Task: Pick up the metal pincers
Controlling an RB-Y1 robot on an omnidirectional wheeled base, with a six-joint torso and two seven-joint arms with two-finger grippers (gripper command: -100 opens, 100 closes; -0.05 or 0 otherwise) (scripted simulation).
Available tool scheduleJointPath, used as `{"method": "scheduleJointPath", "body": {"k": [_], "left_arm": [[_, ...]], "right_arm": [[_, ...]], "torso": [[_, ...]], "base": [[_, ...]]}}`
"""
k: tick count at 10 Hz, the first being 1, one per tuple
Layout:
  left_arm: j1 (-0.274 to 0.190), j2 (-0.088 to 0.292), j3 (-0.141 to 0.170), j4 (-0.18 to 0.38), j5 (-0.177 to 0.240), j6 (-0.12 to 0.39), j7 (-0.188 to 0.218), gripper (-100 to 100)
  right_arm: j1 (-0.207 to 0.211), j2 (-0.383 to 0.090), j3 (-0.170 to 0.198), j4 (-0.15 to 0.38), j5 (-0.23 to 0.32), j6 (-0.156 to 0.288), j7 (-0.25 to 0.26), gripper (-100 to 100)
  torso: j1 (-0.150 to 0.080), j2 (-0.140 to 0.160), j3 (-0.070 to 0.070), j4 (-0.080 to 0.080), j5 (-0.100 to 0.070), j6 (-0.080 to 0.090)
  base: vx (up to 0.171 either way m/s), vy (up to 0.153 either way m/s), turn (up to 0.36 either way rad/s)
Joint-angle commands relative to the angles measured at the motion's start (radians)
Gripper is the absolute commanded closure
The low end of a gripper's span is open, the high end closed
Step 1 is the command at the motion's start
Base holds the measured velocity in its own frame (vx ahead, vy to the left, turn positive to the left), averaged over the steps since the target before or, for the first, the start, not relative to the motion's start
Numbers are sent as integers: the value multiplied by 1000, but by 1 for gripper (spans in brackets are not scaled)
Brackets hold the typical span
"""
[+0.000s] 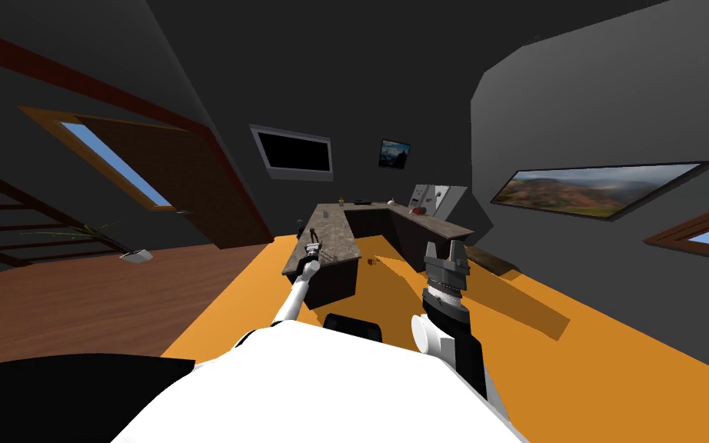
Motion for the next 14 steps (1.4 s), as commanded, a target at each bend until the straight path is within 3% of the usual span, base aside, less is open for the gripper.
{"method": "scheduleJointPath", "body": {"k": [1, 3, 4, 5, 7, 8, 12, 14], "left_arm": [[-50, 6, 3, 50, -17, -35, 1, -100], [-103, 6, 3, 106, -17, -35, 1, -100], [-109, 6, 3, 126, -17, -35, 1, -100], [-154, 9, 10, 166, -33, -63, -2, -100], [-212, 9, 10, 231, -33, -63, -2, -100], [-212, 9, 10, 240, -33, -63, -2, -100], [-347, 16, 22, 382, -66, -120, -9, -100], [-417, 16, 22, 467, -66, -120, -9, -100]], "right_arm": [[0, 0, 0, 0, 0, 0, 0, 0], [0, 0, 0, 0, 0, 0, 0, 0], [0, 0, 0, 0, 0, 0, 0, 0], [0, 0, 0, 0, 0, 0, 0, 0], [0, 0, 0, 0, 0, 0, 0, 0], [0, 0, 0, 0, 0, 0, 0, 0], [0, 0, 0, 0, 0, 0, 0, 0], [0, 0, 0, 0, 0, 0, 0, 0]], "torso": [[0, 0, 0, 0, 0, 0], [2, 5, 3, 1, 0, 0], [1, 4, 2, 1, 0, 0], [0, 2, 1, 1, 0, 0], [2, 5, 3, 1, 0, 0], [1, 4, 2, 1, 0, 0], [1, 4, 2, 1, 0, 0], [2, 5, 3, 1, 0, 0]], "base": [[-42, 36, 81], [-73, 24, 14], [-19, 3, -7], [-64, 17, 84], [-65, 28, 13], [-15, 4, -8], [-70, 27, 46], [-64, 29, 16]]}}
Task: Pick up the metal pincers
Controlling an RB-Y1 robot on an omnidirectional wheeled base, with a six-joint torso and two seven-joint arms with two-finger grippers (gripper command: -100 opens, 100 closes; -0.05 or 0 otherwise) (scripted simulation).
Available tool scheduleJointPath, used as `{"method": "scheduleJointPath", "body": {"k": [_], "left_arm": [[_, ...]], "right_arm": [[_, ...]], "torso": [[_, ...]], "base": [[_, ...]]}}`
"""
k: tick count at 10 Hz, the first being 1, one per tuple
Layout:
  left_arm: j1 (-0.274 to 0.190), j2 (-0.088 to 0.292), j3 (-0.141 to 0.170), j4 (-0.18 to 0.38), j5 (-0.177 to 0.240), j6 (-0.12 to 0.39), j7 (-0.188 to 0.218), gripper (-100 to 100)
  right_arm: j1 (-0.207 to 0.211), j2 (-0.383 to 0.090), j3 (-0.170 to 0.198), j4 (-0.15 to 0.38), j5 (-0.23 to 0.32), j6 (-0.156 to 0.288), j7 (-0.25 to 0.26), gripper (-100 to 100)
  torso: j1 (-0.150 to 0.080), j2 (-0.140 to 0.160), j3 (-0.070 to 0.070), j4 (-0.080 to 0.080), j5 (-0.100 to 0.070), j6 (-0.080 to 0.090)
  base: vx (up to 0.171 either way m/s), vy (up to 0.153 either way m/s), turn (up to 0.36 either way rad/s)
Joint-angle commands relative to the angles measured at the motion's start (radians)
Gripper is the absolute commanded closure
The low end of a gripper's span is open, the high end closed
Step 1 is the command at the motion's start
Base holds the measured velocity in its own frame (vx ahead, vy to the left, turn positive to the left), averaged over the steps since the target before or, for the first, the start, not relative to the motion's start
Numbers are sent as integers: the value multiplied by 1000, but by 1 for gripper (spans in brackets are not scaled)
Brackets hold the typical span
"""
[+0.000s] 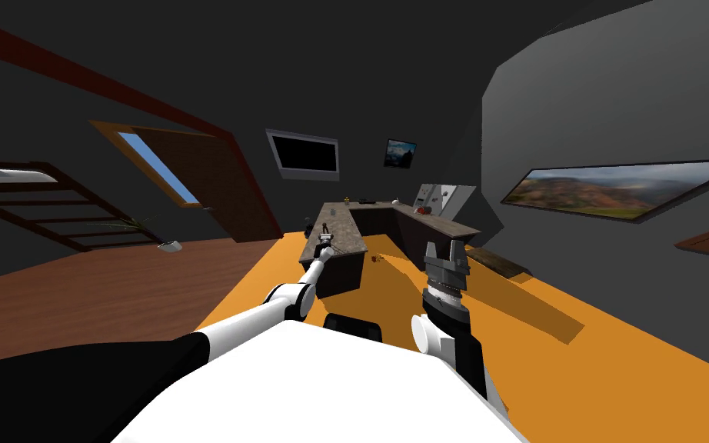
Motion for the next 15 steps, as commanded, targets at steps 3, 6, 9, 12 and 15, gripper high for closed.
{"method": "scheduleJointPath", "body": {"k": [3, 6, 9, 12, 15], "left_arm": [[-3, 0, 0, 3, 0, 1, -1, 100], [-3, -1, 1, 3, 0, 1, -1, 100], [83, -3, -3, -92, 17, 37, -1, 100], [187, -6, -9, -211, 33, 65, 2, 100], [266, -10, -15, -299, 50, 94, 5, 100]], "right_arm": [[0, 0, 0, 0, 0, 0, 0, 0], [0, 0, 0, 0, 0, 0, 0, 0], [0, 0, 0, 0, 0, 0, 0, 0], [0, 0, 0, 0, 0, 0, 0, 0], [0, 0, 0, 0, 0, 0, 0, 0]], "torso": [[-1, -3, -2, -1, 0, 0], [-2, -4, -2, -1, -1, 0], [-4, -9, -6, -3, 0, 1], [-4, -15, -11, -7, 1, 2], [0, -17, -14, -11, 5, 2]], "base": [[-4, 2, -3], [0, 0, 0], [73, -33, -35], [88, -34, -39], [62, -21, -33]]}}
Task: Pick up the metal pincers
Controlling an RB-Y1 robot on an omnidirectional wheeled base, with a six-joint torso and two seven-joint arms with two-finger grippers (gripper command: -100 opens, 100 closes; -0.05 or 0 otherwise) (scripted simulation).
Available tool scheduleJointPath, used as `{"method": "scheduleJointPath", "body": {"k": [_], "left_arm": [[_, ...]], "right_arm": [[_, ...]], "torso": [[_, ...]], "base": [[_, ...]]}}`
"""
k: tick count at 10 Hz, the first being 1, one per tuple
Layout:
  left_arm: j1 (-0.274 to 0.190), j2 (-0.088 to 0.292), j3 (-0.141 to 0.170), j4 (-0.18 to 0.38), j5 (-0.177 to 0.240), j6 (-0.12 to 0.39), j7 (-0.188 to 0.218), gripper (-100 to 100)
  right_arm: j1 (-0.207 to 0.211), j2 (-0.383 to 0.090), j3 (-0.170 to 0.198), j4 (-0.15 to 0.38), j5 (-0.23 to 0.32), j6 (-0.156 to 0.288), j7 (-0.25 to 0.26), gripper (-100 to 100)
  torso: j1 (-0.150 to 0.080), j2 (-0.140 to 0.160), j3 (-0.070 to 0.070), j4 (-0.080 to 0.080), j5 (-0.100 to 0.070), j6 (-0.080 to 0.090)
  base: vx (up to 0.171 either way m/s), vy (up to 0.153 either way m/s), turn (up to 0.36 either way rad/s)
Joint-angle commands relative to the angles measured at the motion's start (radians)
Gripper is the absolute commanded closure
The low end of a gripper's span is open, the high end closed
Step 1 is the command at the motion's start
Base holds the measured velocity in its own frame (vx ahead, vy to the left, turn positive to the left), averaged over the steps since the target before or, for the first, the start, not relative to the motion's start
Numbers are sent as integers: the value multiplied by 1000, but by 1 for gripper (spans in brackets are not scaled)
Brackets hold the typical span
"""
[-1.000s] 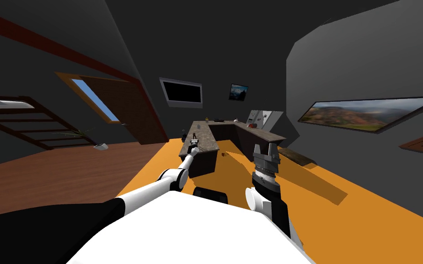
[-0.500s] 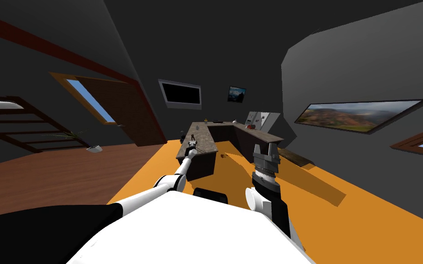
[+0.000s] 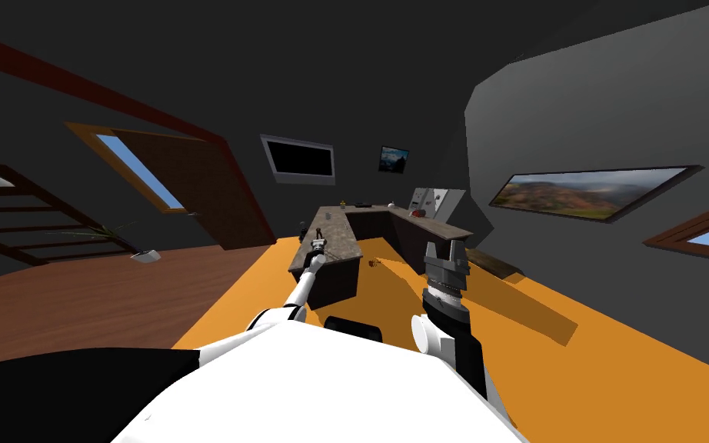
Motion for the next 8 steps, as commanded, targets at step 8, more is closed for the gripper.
{"method": "scheduleJointPath", "body": {"k": [8], "left_arm": [[244, -3, -18, -250, 33, 55, 12, 100]], "right_arm": [[0, 0, 0, 0, 0, 0, 0, 0]], "torso": [[6, -3, -7, -10, 6, -3]], "base": [[51, -20, -26]]}}
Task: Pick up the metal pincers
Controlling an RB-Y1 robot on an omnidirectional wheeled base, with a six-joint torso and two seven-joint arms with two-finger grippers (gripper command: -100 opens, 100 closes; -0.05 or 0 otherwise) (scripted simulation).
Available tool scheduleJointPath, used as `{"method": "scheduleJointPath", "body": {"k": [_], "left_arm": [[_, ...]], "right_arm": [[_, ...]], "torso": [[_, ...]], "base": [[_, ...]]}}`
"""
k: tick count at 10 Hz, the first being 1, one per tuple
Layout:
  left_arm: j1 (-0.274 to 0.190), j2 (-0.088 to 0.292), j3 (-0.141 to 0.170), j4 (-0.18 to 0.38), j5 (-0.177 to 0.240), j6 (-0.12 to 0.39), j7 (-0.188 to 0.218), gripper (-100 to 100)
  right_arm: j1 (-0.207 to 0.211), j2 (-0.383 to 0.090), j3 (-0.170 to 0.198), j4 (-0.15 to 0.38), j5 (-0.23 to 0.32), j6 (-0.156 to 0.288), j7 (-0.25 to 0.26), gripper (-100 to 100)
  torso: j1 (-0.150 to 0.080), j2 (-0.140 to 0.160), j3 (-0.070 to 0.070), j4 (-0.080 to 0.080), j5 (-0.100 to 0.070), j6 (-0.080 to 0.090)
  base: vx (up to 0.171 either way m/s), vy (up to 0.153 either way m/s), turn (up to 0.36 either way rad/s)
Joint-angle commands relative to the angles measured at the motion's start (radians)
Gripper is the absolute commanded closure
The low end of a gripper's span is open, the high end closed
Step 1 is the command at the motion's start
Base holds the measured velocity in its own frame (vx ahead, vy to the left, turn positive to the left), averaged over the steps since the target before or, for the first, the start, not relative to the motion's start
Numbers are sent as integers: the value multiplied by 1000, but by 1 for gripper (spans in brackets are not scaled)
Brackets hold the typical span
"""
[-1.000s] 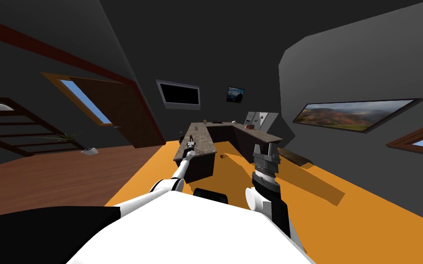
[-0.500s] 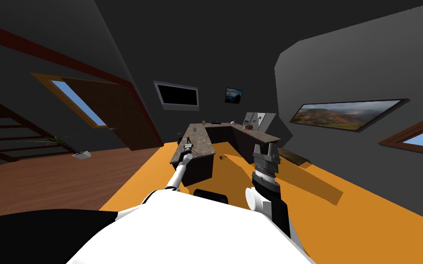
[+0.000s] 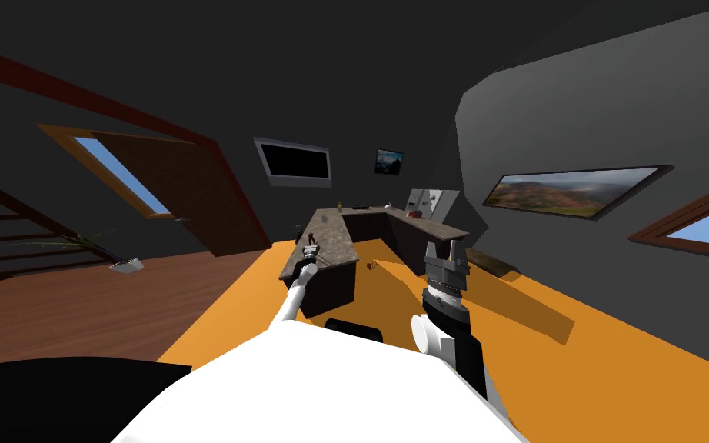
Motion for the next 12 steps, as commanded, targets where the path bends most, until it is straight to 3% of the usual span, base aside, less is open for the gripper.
{"method": "scheduleJointPath", "body": {"k": [1, 3, 5, 6, 8, 9, 10, 12], "left_arm": [[50, 1, -8, -50, 17, 26, 6, 100], [111, 1, -8, -104, 17, 26, 6, 100], [127, 1, -8, -134, 17, 26, 6, 100], [169, -3, -14, -173, 33, 54, 10, 100], [230, -3, -14, -231, 33, 54, 10, 100], [230, -3, -14, -248, 33, 54, 10, 100], [280, -6, -20, -292, 50, 82, 13, 100], [334, -6, -20, -353, 50, 82, 13, 100]], "right_arm": [[0, 0, 0, 0, 0, 0, 0, 0], [0, 0, 0, 0, 0, 0, 0, 0], [0, 0, 0, 0, 0, 0, 0, 0], [0, 0, 0, 0, 0, 0, 0, 0], [0, 0, 0, 0, 0, 0, 0, 0], [0, 0, 0, 0, 0, 0, 0, 0], [0, 0, 0, 0, 0, 0, 0, 0], [0, 0, 0, 0, 0, 0, 0, 0]], "torso": [[0, 0, 0, 0, 0, 0], [0, -4, -3, -2, 2, 2], [4, -1, -2, -3, 3, -1], [4, 0, -1, -3, 3, -1], [2, -5, -4, -4, 3, 1], [3, -4, -4, -4, 3, 0], [4, -2, -3, -3, 3, 0], [2, -5, -4, -4, 3, 0]], "base": [[89, -40, -61], [63, -22, -21], [-2, 0, 6], [63, -34, -65], [66, -28, -24], [16, 6, 10], [70, -16, -67], [64, -24, -21]]}}
